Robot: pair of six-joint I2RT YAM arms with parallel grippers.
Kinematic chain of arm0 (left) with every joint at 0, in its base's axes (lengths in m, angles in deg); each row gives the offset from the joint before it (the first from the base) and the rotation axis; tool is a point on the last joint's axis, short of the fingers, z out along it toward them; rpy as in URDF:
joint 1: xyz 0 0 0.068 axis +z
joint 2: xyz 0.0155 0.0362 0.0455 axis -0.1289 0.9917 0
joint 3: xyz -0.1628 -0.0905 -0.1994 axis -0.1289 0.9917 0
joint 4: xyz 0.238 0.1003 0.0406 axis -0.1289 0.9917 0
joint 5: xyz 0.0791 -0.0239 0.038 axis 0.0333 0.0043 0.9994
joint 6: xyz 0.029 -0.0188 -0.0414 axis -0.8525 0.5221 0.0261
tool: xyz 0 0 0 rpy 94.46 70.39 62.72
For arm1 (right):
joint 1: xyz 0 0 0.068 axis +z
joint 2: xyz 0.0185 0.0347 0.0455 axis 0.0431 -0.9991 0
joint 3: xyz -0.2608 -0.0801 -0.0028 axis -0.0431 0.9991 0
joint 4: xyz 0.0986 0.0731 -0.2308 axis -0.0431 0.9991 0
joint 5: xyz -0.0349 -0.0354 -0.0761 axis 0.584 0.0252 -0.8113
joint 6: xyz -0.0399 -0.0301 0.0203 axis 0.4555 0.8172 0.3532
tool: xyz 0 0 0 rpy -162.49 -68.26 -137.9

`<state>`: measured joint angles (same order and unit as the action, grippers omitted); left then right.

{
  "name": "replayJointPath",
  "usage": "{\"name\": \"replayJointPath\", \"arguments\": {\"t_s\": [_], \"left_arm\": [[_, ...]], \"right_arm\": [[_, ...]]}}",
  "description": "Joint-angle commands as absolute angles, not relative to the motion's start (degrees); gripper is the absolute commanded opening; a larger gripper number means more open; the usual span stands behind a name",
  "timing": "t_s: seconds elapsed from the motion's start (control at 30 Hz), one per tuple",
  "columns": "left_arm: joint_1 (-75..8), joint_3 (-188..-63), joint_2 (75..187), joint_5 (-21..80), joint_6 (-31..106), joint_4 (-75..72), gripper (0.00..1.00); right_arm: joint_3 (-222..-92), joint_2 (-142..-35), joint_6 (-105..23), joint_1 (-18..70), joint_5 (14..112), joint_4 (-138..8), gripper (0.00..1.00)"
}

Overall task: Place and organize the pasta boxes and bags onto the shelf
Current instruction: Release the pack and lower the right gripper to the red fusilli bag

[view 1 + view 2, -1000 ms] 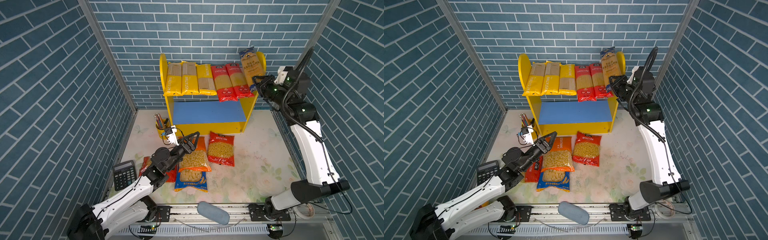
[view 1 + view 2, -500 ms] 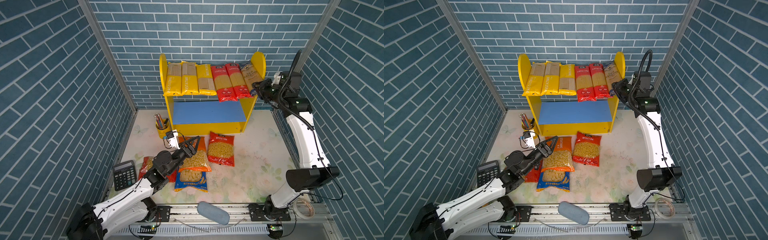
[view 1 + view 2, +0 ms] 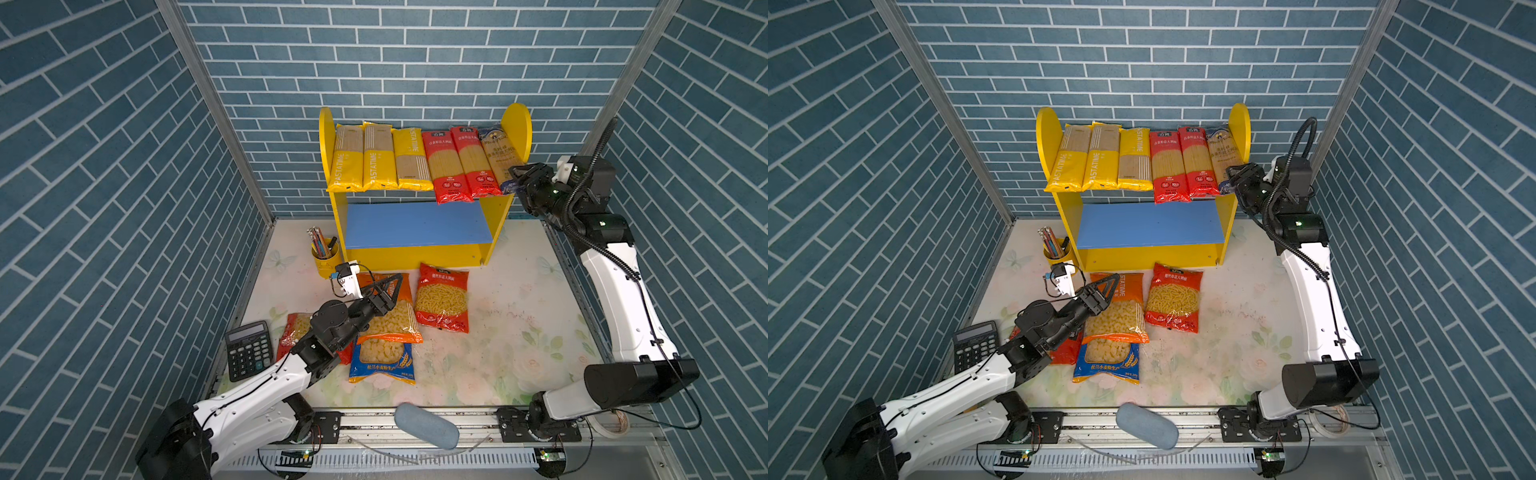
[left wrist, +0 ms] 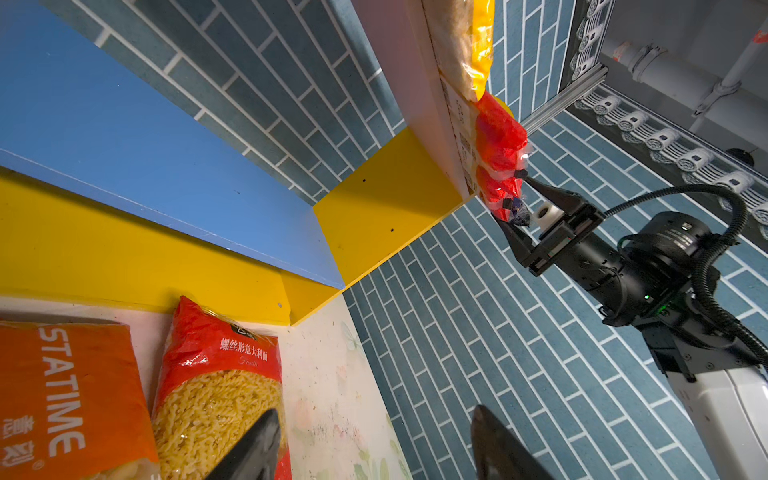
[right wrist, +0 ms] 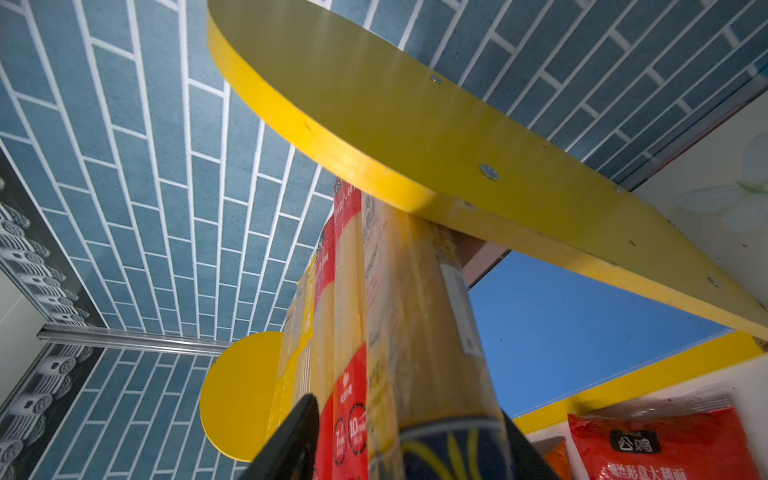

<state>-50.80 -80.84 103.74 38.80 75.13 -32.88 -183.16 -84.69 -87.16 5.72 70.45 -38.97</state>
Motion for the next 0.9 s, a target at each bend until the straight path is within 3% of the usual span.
{"name": "replayJointPath", "arguments": {"t_s": [0.0,0.43,0.6,0.73,0.87], "left_arm": [[-50.92,-83.29,103.45,38.02,71.24,-30.63,0.74],[-50.00,-90.44,105.02,34.70,58.97,-6.13,0.76],[-46.39,-92.77,104.91,33.03,57.34,6.23,0.76],[-40.25,-93.34,105.59,27.73,56.43,14.42,0.75],[-36.89,-93.34,105.72,25.61,54.97,18.51,0.75]], "right_arm": [[-179.74,-79.30,-85.17,5.44,72.85,-40.86,0.62],[-152.05,-58.26,-82.87,6.23,72.38,-40.82,0.62],[-137.85,-52.48,-82.77,14.66,68.96,-42.72,0.60],[-126.79,-53.99,-83.79,23.21,67.99,-48.25,0.59],[-122.55,-58.68,-79.12,25.96,67.09,-49.95,0.60]]}}
